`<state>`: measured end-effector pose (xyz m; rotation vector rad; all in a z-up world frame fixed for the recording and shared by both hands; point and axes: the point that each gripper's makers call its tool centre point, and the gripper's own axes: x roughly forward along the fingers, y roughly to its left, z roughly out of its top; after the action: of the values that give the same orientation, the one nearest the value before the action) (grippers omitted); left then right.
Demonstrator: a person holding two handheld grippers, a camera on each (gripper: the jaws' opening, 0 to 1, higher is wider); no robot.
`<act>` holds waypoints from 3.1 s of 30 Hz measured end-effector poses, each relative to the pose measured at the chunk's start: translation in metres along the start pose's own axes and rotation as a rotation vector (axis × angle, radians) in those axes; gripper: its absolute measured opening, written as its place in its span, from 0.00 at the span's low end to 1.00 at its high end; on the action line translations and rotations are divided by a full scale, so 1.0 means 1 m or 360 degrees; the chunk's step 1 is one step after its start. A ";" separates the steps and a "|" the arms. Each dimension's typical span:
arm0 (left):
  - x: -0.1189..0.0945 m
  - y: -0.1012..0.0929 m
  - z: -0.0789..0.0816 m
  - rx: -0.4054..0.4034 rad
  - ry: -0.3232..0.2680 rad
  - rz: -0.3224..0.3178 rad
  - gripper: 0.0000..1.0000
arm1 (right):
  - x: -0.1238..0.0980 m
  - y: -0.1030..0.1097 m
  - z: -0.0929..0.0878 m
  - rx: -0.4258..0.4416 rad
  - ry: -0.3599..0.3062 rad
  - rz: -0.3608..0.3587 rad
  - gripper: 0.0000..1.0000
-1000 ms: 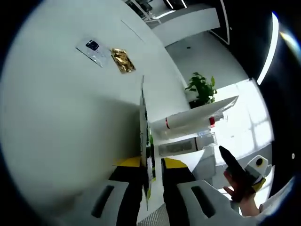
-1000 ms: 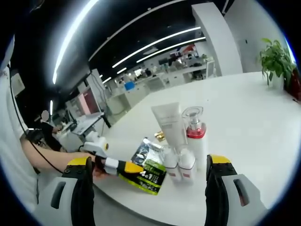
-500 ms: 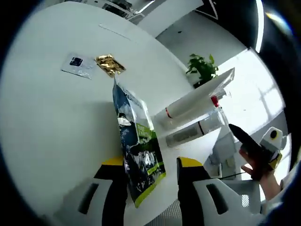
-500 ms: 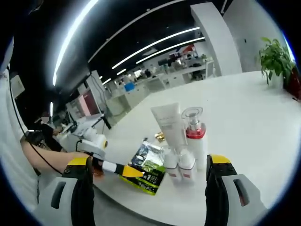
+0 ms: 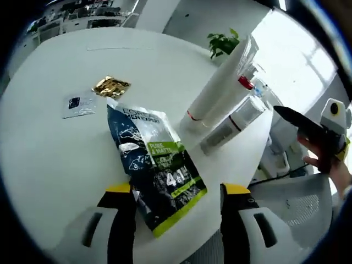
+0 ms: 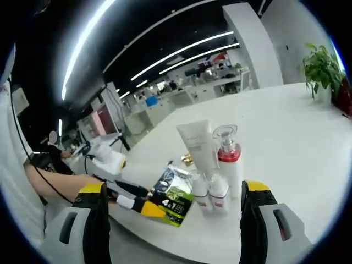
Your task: Arrange the skincare products in the storage area until every visible bottle or jar stands upright without overlapping.
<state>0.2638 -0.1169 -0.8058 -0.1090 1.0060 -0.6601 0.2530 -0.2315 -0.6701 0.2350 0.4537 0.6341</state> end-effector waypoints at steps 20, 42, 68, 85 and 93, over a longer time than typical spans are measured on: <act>0.015 0.011 0.013 0.0734 -0.0011 0.0125 0.61 | 0.001 0.001 -0.001 0.0003 0.0019 0.0002 0.99; 0.032 0.022 0.009 0.0878 0.0085 0.0073 0.59 | 0.001 -0.001 -0.002 0.0013 0.0023 -0.0011 0.98; 0.014 0.017 0.023 0.0816 0.0002 0.0096 0.64 | 0.005 0.001 -0.009 -0.0056 0.0087 0.0008 0.99; -0.021 0.013 0.024 0.0729 -0.0090 0.0151 0.75 | 0.007 0.008 -0.017 -0.0170 0.0166 0.0032 0.99; -0.049 0.029 0.020 0.0593 -0.0163 0.0226 0.80 | 0.007 0.011 -0.018 -0.0207 0.0181 0.0056 0.99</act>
<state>0.2759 -0.0703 -0.7699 0.2513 0.7710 -0.6935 0.2438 -0.2172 -0.6843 0.0837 0.5166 0.7109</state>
